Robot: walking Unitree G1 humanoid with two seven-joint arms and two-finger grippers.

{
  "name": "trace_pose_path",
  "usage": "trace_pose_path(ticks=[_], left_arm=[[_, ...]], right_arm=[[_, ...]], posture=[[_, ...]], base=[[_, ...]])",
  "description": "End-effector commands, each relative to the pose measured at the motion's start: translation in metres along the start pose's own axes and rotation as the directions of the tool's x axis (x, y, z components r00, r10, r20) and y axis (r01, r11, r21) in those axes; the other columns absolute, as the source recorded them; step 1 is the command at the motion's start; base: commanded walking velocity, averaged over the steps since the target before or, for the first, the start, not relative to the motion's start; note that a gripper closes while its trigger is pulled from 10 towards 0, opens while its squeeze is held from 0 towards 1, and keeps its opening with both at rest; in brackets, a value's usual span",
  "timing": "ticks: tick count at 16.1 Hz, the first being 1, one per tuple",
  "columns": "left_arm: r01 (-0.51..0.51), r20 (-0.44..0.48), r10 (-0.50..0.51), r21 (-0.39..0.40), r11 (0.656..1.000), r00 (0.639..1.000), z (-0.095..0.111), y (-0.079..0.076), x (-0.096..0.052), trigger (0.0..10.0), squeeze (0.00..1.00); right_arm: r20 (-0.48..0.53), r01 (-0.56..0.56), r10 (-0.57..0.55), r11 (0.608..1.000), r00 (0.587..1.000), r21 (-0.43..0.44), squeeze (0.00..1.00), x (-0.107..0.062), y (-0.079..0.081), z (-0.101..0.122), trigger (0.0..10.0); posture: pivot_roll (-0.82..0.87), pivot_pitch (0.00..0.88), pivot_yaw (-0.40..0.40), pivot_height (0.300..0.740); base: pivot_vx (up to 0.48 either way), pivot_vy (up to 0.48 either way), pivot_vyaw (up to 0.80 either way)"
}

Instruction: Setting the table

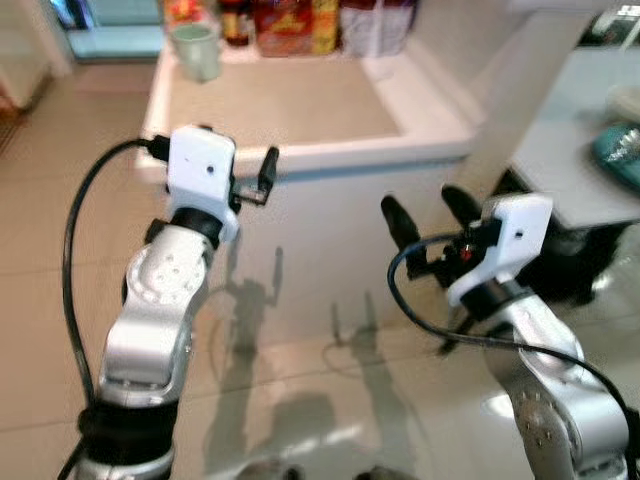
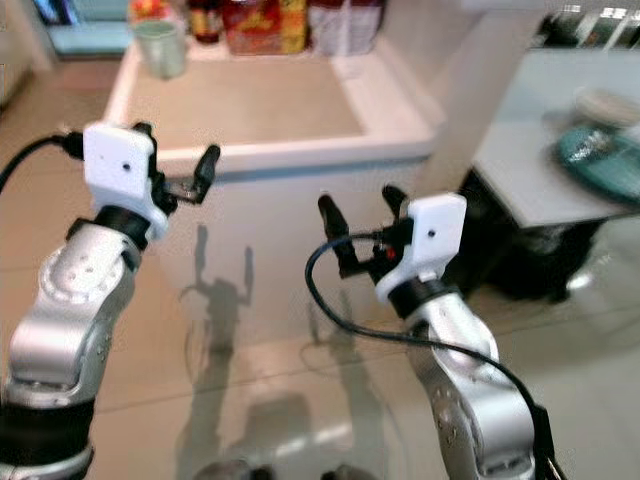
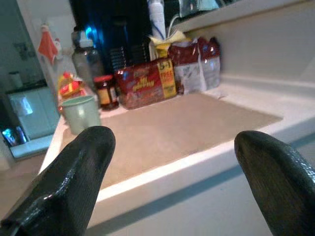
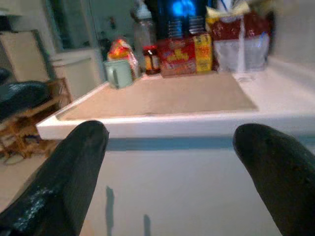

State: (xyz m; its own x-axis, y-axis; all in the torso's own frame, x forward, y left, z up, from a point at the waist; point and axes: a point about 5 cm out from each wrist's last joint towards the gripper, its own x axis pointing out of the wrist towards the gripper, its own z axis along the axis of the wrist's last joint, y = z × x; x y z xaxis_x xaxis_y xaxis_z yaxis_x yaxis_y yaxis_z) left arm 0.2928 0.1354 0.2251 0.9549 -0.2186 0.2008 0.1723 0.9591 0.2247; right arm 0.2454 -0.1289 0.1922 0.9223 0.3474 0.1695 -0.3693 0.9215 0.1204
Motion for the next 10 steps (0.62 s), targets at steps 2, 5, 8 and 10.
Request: trace_pose_path(ticks=[2,5,8,10], left_arm=[[-0.013,-0.017,0.013,0.017,1.000,1.000,-0.0024,0.0025,-0.0022,10.0,0.00],[-0.003,-0.023,0.004,0.016,1.000,1.000,-0.0042,-0.0003,-0.0036,10.0,0.00],[0.005,-0.019,-0.005,-0.006,1.000,1.000,-0.0036,-0.0021,-0.0034,10.0,0.00],[0.004,-0.024,-0.005,-0.046,0.999,1.000,-0.0044,-0.0020,-0.0046,10.0,0.00]], right_arm=[[0.032,0.023,-0.023,1.000,0.999,-0.007,0.00,0.0025,-0.0030,0.0060,10.0],[0.045,0.040,-0.040,0.999,0.998,-0.006,0.00,0.0037,-0.0047,0.0078,10.0],[0.053,0.054,-0.054,0.999,0.997,-0.001,0.00,0.0043,-0.0064,0.0089,10.0],[0.054,0.057,-0.057,0.998,0.997,0.000,0.00,0.0045,-0.0067,0.0089,10.0]], posture=[[0.05,0.060,-0.027,0.740],[0.04,0.059,-0.029,0.740],[0.04,0.059,-0.028,0.740],[0.04,0.060,-0.031,0.740]], base=[[0.000,0.480,0.00],[0.000,0.480,0.00],[0.000,0.480,0.00],[0.146,0.240,0.00]])
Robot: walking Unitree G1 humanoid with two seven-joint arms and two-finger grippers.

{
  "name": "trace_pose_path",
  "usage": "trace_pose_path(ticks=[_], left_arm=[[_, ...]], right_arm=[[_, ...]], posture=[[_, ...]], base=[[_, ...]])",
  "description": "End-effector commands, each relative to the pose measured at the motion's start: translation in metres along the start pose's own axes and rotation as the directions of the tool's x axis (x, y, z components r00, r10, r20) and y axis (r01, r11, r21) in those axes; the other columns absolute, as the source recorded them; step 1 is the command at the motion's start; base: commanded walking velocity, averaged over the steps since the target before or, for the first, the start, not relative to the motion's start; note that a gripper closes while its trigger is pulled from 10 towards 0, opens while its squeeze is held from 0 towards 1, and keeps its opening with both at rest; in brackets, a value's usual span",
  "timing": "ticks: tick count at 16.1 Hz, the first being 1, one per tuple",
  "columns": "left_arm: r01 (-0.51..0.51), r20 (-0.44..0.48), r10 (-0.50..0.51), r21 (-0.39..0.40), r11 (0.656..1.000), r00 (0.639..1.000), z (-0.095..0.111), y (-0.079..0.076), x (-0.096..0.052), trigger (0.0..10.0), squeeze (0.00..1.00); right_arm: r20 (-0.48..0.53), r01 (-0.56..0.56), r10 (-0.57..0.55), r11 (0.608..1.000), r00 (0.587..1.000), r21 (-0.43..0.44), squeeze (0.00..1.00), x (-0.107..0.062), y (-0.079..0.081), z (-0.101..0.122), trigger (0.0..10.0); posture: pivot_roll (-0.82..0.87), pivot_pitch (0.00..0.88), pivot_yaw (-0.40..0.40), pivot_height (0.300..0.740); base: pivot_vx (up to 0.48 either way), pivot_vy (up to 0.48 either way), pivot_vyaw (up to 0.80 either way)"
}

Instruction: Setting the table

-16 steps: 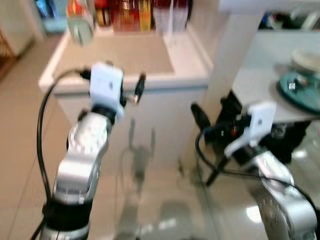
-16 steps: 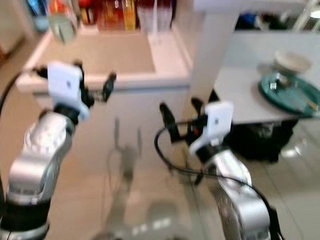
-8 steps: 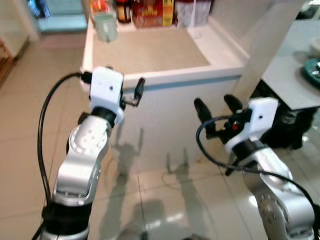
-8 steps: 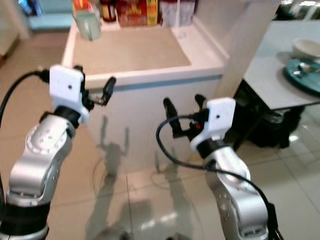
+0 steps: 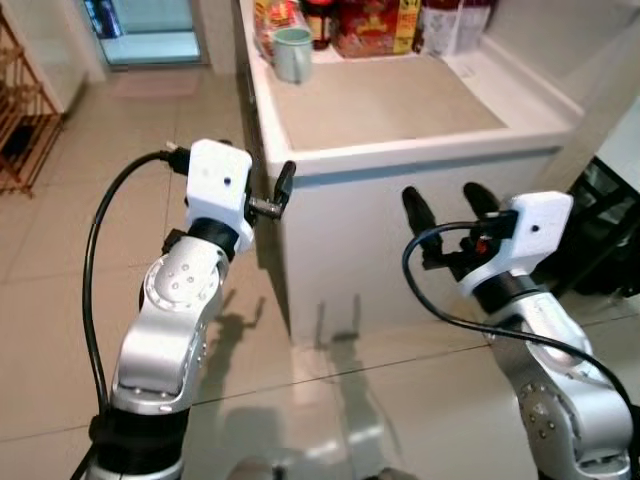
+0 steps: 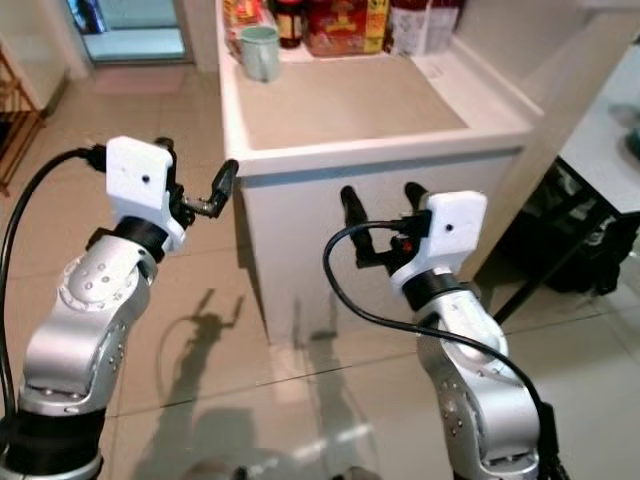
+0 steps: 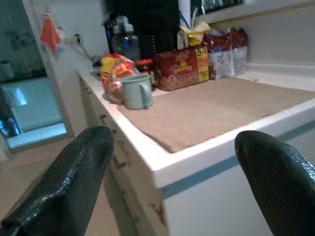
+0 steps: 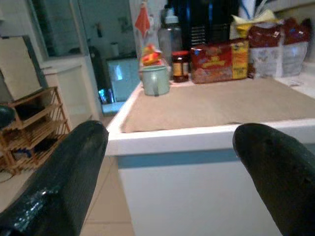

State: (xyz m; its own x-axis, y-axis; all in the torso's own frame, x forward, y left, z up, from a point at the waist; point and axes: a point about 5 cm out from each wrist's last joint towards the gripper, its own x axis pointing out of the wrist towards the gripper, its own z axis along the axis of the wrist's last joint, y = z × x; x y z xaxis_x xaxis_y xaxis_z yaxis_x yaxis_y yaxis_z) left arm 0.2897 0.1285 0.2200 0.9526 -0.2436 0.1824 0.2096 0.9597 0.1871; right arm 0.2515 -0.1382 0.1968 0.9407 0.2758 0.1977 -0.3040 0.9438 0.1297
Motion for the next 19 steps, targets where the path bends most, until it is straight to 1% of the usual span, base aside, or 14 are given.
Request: trace_pose_path(ticks=[1,4,6,7,8,10,13,16,19], left_arm=[[-0.026,-0.015,0.026,0.002,1.000,1.000,-0.002,0.007,-0.003,10.0,0.00],[-0.031,-0.017,0.031,0.002,1.000,0.999,-0.002,0.007,-0.002,10.0,0.00],[-0.040,-0.023,0.039,-0.010,0.999,0.999,-0.003,0.008,-0.002,10.0,0.00],[-0.068,-0.040,0.067,-0.036,0.997,0.997,-0.009,0.011,-0.006,10.0,0.00],[-0.090,-0.059,0.088,-0.026,0.996,0.994,-0.017,0.016,-0.014,10.0,0.00],[-0.117,-0.088,0.116,-0.016,0.993,0.989,-0.026,0.022,-0.025,10.0,0.00],[-0.144,-0.090,0.141,-0.020,0.989,0.986,-0.028,0.024,-0.030,10.0,0.00],[-0.140,-0.073,0.138,-0.024,0.990,0.988,-0.026,0.021,-0.029,10.0,0.00],[-0.134,-0.060,0.132,-0.028,0.991,0.989,-0.023,0.019,-0.026,10.0,0.00]], right_arm=[[0.017,-0.013,0.012,1.000,1.000,0.003,0.00,0.001,0.004,0.004,10.0],[0.022,-0.005,0.005,1.000,1.000,0.000,0.00,0.002,0.002,0.004,10.0],[0.041,0.018,-0.018,1.000,0.999,-0.014,0.00,0.003,-0.002,0.006,10.0],[0.066,0.094,-0.089,0.993,0.994,-0.072,0.00,0.003,-0.017,0.008,10.0],[0.078,0.149,-0.144,0.987,0.987,-0.067,0.00,0.000,-0.029,0.009,10.0],[0.047,0.180,-0.176,0.979,0.983,-0.093,0.00,-0.008,-0.042,0.000,10.0],[0.051,0.199,-0.195,0.976,0.980,-0.087,0.00,-0.009,-0.047,0.000,10.0],[0.082,0.198,-0.191,0.976,0.978,-0.086,0.00,-0.003,-0.050,0.006,10.0],[0.082,0.173,-0.166,0.982,0.983,-0.080,0.00,0.000,-0.050,0.008,10.0]], posture=[[0.04,0.060,-0.032,0.740],[0.04,0.061,-0.032,0.740],[0.04,0.060,-0.030,0.740],[0.04,0.060,-0.028,0.740],[0.04,0.061,-0.029,0.740],[0.04,0.061,-0.033,0.740],[0.04,0.053,-0.039,0.740],[0.04,0.041,-0.041,0.740],[0.04,0.039,-0.043,0.740]], base=[[0.368,0.000,0.00],[0.436,0.000,0.00],[0.465,0.000,0.00],[0.465,0.000,0.00],[0.469,0.000,0.00],[0.459,0.000,0.00],[0.452,0.000,0.00],[0.451,0.000,0.00],[0.455,0.000,0.00]])
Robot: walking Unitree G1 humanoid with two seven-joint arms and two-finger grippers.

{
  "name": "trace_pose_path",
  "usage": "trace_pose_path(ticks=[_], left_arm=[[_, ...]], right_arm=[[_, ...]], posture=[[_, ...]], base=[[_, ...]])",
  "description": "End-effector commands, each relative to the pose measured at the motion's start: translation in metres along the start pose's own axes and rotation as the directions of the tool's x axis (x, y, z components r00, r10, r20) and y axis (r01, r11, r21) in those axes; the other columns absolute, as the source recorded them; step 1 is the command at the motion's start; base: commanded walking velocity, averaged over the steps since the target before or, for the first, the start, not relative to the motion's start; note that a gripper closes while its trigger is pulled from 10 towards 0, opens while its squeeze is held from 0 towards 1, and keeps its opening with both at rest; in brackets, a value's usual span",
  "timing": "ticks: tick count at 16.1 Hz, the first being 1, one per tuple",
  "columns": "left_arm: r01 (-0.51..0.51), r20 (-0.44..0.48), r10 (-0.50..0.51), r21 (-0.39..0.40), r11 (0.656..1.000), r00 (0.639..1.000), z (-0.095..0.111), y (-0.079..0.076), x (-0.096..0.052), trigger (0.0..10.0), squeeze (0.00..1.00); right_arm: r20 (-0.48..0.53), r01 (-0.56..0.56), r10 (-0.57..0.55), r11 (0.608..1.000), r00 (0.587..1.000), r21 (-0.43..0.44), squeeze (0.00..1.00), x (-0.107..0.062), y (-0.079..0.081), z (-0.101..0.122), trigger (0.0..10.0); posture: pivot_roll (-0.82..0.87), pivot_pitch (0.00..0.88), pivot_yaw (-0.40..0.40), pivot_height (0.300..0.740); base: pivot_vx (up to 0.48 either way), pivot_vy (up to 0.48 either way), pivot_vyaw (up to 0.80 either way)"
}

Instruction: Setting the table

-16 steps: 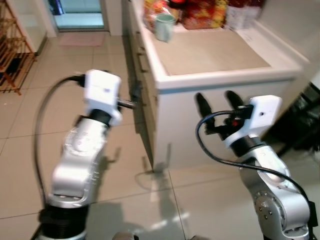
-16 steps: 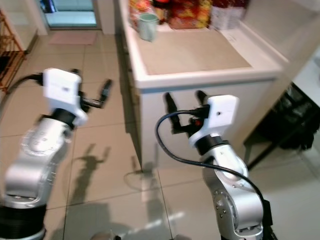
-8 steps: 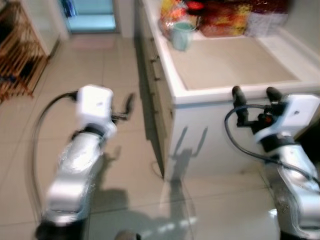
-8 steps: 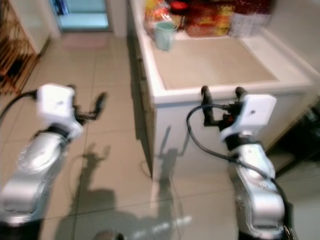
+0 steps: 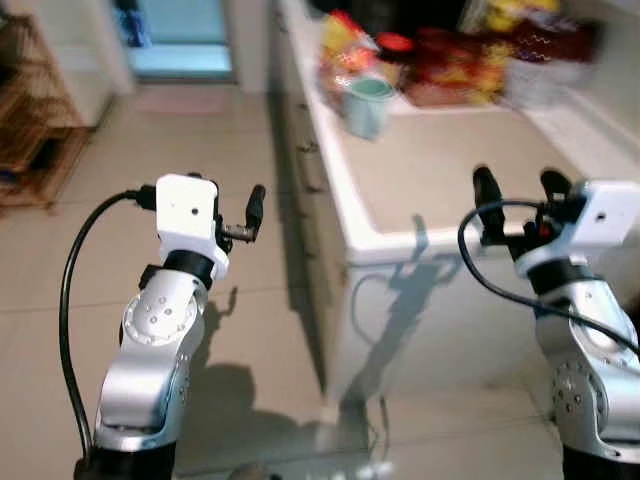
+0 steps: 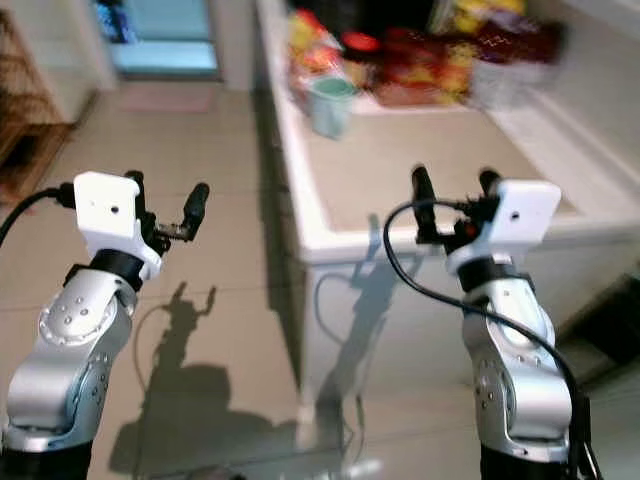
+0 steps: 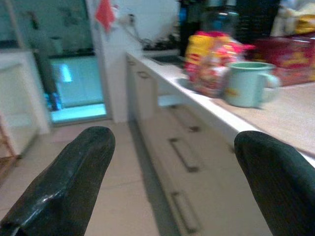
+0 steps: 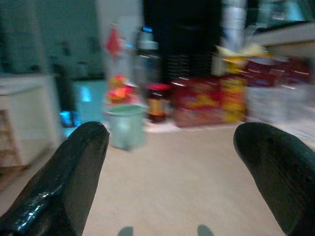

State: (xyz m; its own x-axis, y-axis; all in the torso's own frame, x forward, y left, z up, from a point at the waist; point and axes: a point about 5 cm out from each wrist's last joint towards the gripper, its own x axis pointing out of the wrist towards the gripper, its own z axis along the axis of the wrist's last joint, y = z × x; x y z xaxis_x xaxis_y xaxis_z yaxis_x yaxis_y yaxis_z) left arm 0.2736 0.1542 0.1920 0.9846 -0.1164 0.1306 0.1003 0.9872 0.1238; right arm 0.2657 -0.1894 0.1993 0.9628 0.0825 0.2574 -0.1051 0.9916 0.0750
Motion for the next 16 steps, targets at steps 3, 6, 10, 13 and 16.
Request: trace_pose_path(ticks=[3,6,10,13,16], left_arm=[[-0.015,0.023,0.014,0.017,1.000,1.000,0.0058,0.0019,0.0018,10.0,0.00],[-0.017,0.024,0.016,0.021,1.000,1.000,0.0063,0.0014,0.0015,10.0,0.00],[-0.007,0.017,0.007,0.020,1.000,1.000,0.0049,0.0011,0.0010,10.0,0.00],[0.023,0.004,-0.024,0.036,0.999,1.000,0.0033,-0.0034,0.0006,10.0,0.00],[0.040,0.004,-0.040,0.035,0.999,0.999,0.0034,-0.0048,0.0005,10.0,0.00]], right_arm=[[-0.020,-0.062,0.062,0.998,0.998,0.007,0.00,0.0028,0.0041,-0.0016,10.0],[-0.024,-0.075,0.075,0.997,0.997,0.007,0.00,0.0042,0.0053,-0.0025,10.0],[-0.027,-0.081,0.081,0.997,0.996,0.007,0.00,0.0056,0.0066,-0.0025,10.0],[-0.030,-0.071,0.071,0.997,0.997,0.006,0.00,0.0065,0.0053,-0.0021,10.0],[-0.032,-0.067,0.068,0.998,0.997,0.006,0.00,0.0057,0.0051,-0.0028,10.0]], posture=[[0.04,0.042,-0.048,0.740],[0.04,0.047,-0.054,0.740],[0.04,0.054,-0.049,0.740],[0.04,0.055,-0.046,0.740],[0.04,0.056,-0.042,0.740]], base=[[0.453,0.000,0.00],[0.449,0.000,0.00],[0.311,0.000,0.00],[0.000,0.000,0.00],[0.000,0.000,0.00]])
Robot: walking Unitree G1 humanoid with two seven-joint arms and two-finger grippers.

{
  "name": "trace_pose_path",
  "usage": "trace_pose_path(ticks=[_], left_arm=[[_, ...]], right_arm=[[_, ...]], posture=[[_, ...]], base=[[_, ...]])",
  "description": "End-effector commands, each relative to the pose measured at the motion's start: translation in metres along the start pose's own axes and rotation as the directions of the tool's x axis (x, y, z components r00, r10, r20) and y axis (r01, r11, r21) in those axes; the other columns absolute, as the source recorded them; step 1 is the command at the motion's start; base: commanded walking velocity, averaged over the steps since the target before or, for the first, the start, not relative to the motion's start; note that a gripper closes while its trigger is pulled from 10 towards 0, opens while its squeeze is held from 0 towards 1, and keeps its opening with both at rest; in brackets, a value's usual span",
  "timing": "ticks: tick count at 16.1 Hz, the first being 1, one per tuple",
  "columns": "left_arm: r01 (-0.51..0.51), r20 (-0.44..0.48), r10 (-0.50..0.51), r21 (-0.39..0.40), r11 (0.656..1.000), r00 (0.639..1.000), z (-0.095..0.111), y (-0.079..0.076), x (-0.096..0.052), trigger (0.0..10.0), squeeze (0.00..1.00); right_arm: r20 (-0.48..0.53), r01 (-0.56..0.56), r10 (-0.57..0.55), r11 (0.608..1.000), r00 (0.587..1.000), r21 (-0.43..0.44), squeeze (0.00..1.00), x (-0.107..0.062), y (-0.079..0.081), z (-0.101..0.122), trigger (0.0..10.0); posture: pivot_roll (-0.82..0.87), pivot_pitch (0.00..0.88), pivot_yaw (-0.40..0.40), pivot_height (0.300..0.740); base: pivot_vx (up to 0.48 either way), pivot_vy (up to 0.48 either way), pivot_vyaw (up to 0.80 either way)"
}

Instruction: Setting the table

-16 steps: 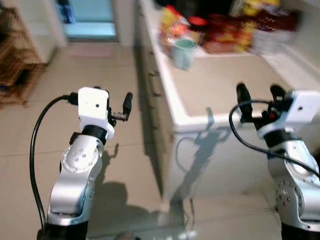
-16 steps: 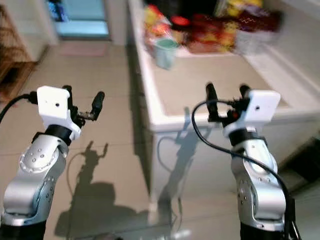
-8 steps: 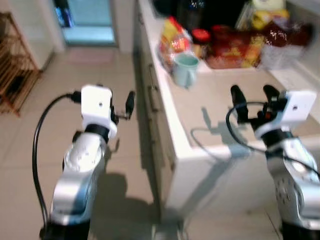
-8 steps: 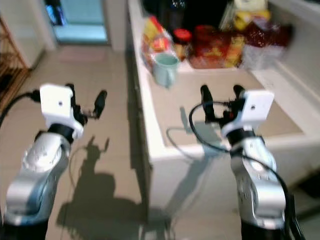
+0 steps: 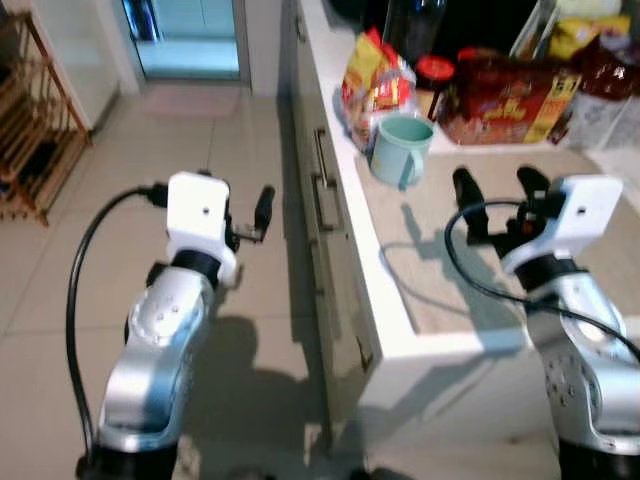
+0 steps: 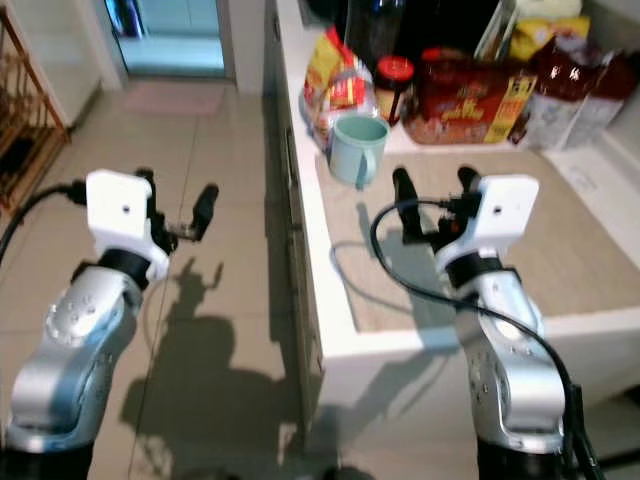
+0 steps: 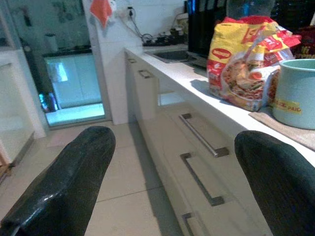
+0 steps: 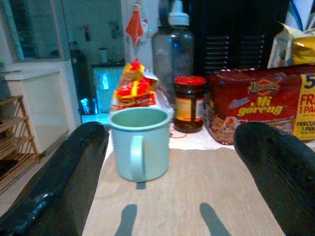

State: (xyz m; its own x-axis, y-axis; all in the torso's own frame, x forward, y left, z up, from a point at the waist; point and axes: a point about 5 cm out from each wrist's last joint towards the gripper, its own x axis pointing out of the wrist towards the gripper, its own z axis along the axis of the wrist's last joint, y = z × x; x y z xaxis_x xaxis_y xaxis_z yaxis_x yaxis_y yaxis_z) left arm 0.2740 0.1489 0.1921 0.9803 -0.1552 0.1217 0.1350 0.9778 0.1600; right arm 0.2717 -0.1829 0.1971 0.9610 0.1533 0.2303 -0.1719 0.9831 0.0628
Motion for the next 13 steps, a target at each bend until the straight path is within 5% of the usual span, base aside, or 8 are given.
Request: trace_pose_path(ticks=[1,5,6,7,10,13], left_arm=[[0.003,0.007,-0.003,0.004,1.000,1.000,0.003,0.001,-0.001,10.0,0.00],[0.048,-0.008,-0.048,0.013,0.999,0.999,0.001,-0.004,-0.001,10.0,0.00],[0.084,-0.030,-0.083,0.037,0.996,0.996,-0.002,-0.007,-0.001,10.0,0.00],[0.118,-0.034,-0.116,0.064,0.991,0.993,-0.004,-0.009,-0.002,10.0,0.00],[0.179,-0.047,-0.176,0.065,0.982,0.983,-0.004,-0.011,0.001,10.0,0.00],[0.254,-0.061,-0.251,0.035,0.967,0.966,-0.004,-0.016,-0.003,10.0,0.00]], right_arm=[[0.000,0.001,-0.001,1.000,1.000,0.000,0.00,0.000,0.000,0.001,10.0],[-0.107,0.069,-0.073,0.997,0.992,-0.043,0.00,0.009,-0.009,-0.015,10.0],[-0.144,0.090,-0.091,0.996,0.985,-0.017,0.18,0.014,-0.012,-0.022,10.0],[-0.171,0.046,-0.043,0.999,0.984,0.010,1.00,0.022,-0.009,-0.028,10.0],[-0.274,-0.010,-0.010,0.997,0.962,-0.072,1.00,0.051,-0.004,-0.053,10.0],[-0.223,0.034,-0.051,0.996,0.973,-0.080,1.00,0.079,-0.008,-0.055,10.0]], posture=[[0.04,0.055,-0.040,0.740],[0.04,0.054,-0.040,0.740],[0.05,0.053,-0.042,0.740],[0.05,0.055,-0.041,0.740],[0.06,0.057,-0.046,0.740],[0.07,0.063,-0.046,0.740]], base=[[0.000,0.000,0.00],[0.000,0.000,0.00],[0.000,0.000,0.00],[0.000,0.000,0.00],[0.000,0.000,0.00],[0.000,0.000,0.00]])
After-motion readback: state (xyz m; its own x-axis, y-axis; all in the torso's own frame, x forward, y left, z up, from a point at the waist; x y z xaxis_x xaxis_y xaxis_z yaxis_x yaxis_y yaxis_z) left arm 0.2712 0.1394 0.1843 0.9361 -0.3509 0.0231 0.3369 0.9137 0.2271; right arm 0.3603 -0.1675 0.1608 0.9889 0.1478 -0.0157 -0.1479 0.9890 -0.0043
